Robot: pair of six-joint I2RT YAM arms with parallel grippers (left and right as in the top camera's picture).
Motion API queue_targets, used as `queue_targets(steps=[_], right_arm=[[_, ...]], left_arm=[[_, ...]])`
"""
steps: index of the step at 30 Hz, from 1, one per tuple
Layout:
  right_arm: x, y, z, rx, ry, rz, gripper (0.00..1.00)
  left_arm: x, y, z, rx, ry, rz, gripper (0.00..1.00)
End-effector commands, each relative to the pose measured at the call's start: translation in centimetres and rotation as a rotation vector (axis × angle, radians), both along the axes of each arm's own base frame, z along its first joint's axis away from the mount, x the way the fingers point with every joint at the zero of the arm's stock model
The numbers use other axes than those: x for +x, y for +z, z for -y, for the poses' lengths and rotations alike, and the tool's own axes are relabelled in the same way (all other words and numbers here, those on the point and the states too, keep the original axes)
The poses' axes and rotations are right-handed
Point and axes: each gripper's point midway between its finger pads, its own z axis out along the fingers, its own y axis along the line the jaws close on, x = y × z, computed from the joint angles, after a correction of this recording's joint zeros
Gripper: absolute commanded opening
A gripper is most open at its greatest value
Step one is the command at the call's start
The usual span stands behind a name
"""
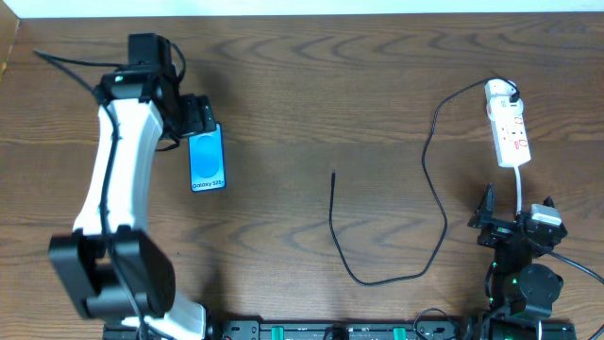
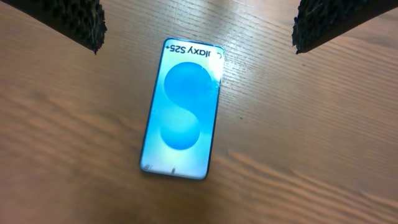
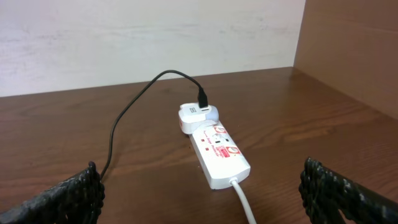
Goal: Plug charger to phone and switch on socket
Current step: 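Move the left gripper over the blue phone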
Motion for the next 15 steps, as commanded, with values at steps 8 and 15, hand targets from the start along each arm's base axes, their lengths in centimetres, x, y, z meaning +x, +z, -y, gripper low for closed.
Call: queue_targets(steps=[8, 15], right_arm=[[0.0, -0.1, -0.2, -0.01, 0.008, -0.005, 0.99], [0.0, -0.1, -0.2, -0.01, 0.008, -0.005, 0.99]], left_arm=[[0.3, -3.0, -0.1, -0.006, 0.015, -0.088, 0.22], [0.4, -3.1, -0.2, -0.006, 0.011, -0.089, 0.98]])
